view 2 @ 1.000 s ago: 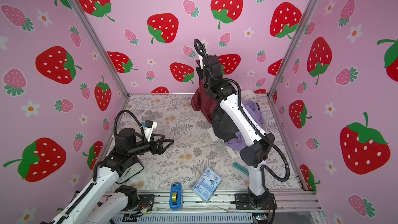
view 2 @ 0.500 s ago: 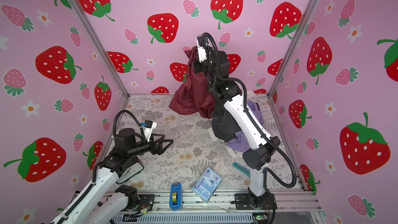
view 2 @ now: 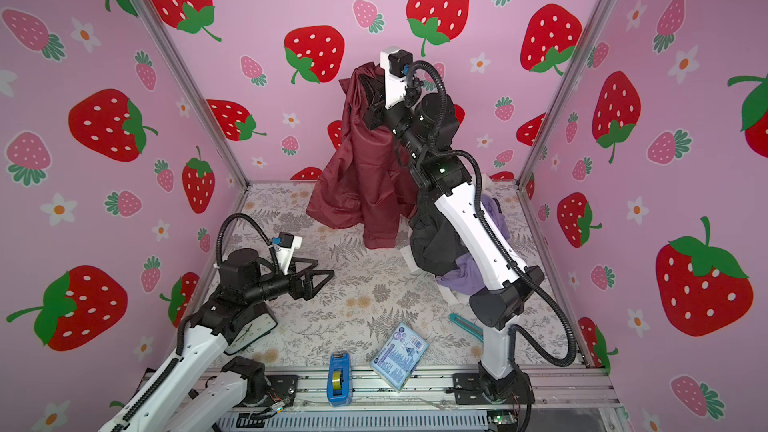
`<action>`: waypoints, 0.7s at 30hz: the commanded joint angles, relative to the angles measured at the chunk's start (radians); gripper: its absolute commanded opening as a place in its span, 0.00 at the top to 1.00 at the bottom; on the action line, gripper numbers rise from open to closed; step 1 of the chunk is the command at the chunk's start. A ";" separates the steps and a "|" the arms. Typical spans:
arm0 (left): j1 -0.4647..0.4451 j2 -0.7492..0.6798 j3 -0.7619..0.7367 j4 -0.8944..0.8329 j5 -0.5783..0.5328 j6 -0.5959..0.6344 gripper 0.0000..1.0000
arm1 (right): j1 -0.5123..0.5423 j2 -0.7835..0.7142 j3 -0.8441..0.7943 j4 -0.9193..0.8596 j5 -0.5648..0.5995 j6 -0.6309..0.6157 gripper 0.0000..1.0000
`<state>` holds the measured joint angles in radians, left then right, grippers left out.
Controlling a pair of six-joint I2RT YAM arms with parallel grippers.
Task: Pick out a specific cloth from the pile
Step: 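Lift the maroon shirt high out of the pile with the right gripper, then lower the maroon shirt onto the table nearer the left gripper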
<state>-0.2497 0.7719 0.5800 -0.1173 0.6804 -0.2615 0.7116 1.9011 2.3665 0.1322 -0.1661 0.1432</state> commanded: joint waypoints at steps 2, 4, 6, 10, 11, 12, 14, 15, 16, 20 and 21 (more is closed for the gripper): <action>-0.008 -0.018 -0.011 0.005 0.001 0.014 0.01 | 0.011 0.014 0.064 0.239 -0.140 0.098 1.00; -0.010 -0.021 -0.012 0.005 0.001 0.015 0.01 | 0.012 0.038 0.091 0.262 -0.170 0.136 1.00; -0.009 -0.023 -0.013 0.005 -0.001 0.015 0.01 | 0.014 0.065 0.124 0.277 -0.192 0.165 1.00; -0.011 -0.028 -0.014 0.007 -0.002 0.017 0.01 | 0.015 0.104 0.145 0.325 -0.221 0.219 1.00; -0.011 -0.028 -0.015 0.006 -0.002 0.016 0.01 | 0.017 0.112 0.145 0.325 -0.234 0.232 1.00; -0.011 -0.029 -0.015 0.005 -0.002 0.016 0.01 | 0.016 0.121 0.141 0.323 -0.250 0.251 1.00; -0.012 -0.031 -0.016 0.005 -0.003 0.018 0.01 | 0.017 0.141 0.115 0.316 -0.294 0.291 1.00; -0.012 -0.032 -0.017 0.005 -0.003 0.019 0.01 | 0.018 0.151 0.090 0.313 -0.314 0.316 1.00; -0.013 -0.034 -0.017 0.006 -0.005 0.018 0.01 | 0.020 0.162 0.064 0.310 -0.335 0.337 1.00; -0.014 -0.048 -0.019 0.007 -0.004 0.020 0.01 | 0.040 0.214 -0.032 0.291 -0.411 0.385 1.00; -0.016 -0.057 -0.020 0.005 -0.008 0.022 0.01 | 0.048 0.231 -0.052 0.286 -0.431 0.391 1.00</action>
<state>-0.2577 0.7383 0.5640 -0.1177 0.6788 -0.2573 0.7326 2.0941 2.3482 0.3660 -0.5041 0.4637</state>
